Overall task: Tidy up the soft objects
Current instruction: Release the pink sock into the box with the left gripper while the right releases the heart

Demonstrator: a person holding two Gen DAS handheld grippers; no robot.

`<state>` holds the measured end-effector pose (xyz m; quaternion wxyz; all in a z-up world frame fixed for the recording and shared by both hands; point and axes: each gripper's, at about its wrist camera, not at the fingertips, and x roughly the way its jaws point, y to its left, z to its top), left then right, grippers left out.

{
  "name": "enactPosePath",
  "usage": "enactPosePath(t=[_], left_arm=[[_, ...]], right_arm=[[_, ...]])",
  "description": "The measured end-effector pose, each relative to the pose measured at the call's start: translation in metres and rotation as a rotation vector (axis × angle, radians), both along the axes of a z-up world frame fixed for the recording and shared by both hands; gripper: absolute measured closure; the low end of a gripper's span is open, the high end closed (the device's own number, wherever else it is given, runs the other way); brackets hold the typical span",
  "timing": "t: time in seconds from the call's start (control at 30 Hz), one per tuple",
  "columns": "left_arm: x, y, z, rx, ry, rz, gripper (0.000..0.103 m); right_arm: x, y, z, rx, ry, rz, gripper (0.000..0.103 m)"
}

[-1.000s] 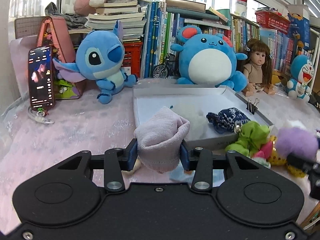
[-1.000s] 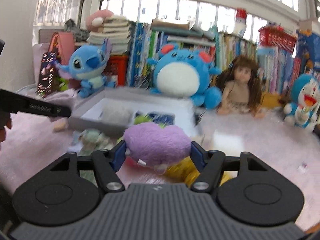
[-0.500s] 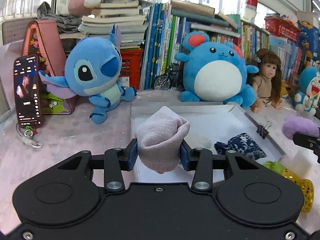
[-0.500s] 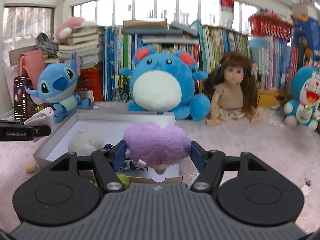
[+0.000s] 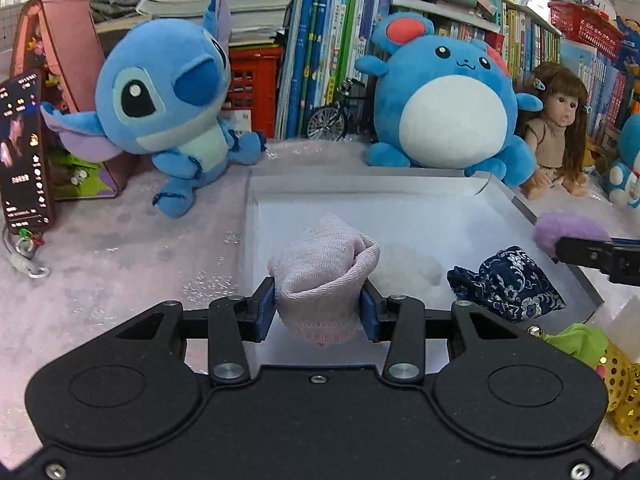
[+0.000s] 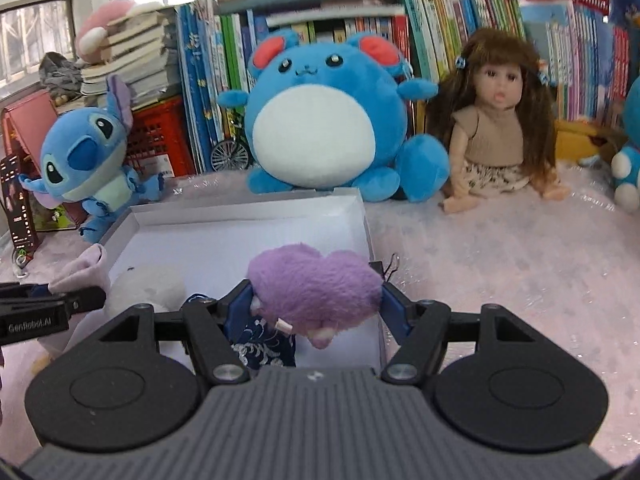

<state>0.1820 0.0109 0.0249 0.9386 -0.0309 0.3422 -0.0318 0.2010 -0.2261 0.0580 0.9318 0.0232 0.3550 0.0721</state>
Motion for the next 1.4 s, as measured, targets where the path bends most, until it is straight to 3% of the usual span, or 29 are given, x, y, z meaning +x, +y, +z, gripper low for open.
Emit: enactPosePath(t=[0.67, 1.0, 1.27, 1.4], left_arm=[[0.004, -0.014, -0.01, -0.003, 0.029, -0.02, 0.062], [0.003, -0.012, -0.01, -0.012, 0.024, -0.018, 0.06], [0.0, -0.014, -0.009, 0.001, 0.011, -0.015, 0.05], [-0.005, -0.01, -0.005, -0.009, -0.011, -0.008, 0.035]], right_arm=[[0.011, 0.008, -0.025, 0.111, 0.077, 0.008, 0.034], [0.008, 0.002, -0.025, 0.109, 0.067, -0.023, 0.033], [0.008, -0.006, -0.028, 0.133, 0.088, -0.039, 0.026], [0.006, -0.006, -0.025, 0.132, 0.088, -0.035, 0.017]])
